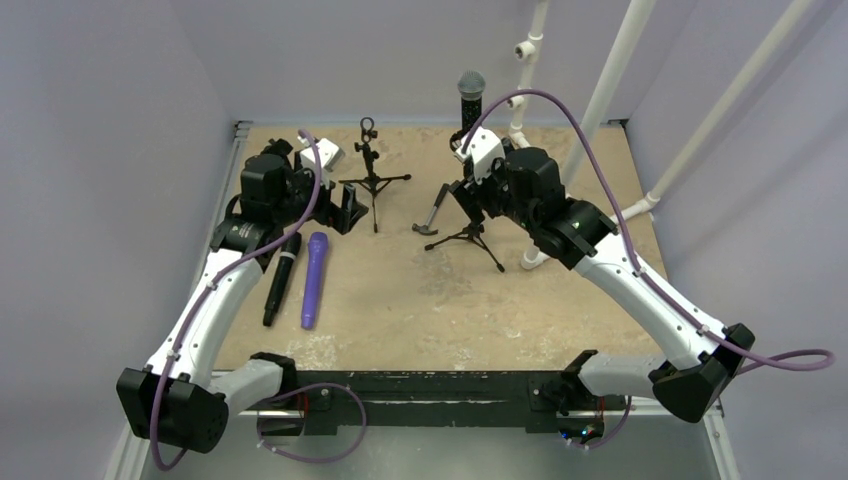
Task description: Remove the microphone from the stand
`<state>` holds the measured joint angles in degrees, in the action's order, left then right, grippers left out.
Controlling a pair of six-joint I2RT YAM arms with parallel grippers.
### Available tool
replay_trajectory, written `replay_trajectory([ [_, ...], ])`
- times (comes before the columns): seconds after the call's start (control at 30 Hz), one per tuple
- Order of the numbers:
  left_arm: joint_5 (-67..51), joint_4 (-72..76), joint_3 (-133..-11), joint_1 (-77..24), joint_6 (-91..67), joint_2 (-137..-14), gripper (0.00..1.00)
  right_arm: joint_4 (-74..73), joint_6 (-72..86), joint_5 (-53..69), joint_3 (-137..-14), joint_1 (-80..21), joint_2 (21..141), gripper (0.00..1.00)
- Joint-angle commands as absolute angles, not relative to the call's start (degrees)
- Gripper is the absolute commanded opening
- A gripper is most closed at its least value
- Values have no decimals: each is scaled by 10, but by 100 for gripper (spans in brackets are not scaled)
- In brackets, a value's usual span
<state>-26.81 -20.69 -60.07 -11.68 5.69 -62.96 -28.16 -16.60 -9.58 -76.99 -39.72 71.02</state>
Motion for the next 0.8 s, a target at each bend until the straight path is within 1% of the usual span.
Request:
replay_trajectory([
  [0.0,-277,-202,-600,-115,68,-623,94,-237,-131,-172,-766,-400,702,75],
  [0.2,-277,-205,-601,-114,67,-619,94,-206,-99,-193,-757,-399,718,75],
  [0.47,-282,-198,-591,-114,66,-609,94,-175,-103,-225,-753,-396,752,73],
  [0.77,-294,-191,-574,-115,74,-597,95,-146,-56,-195,-733,-355,769,66],
])
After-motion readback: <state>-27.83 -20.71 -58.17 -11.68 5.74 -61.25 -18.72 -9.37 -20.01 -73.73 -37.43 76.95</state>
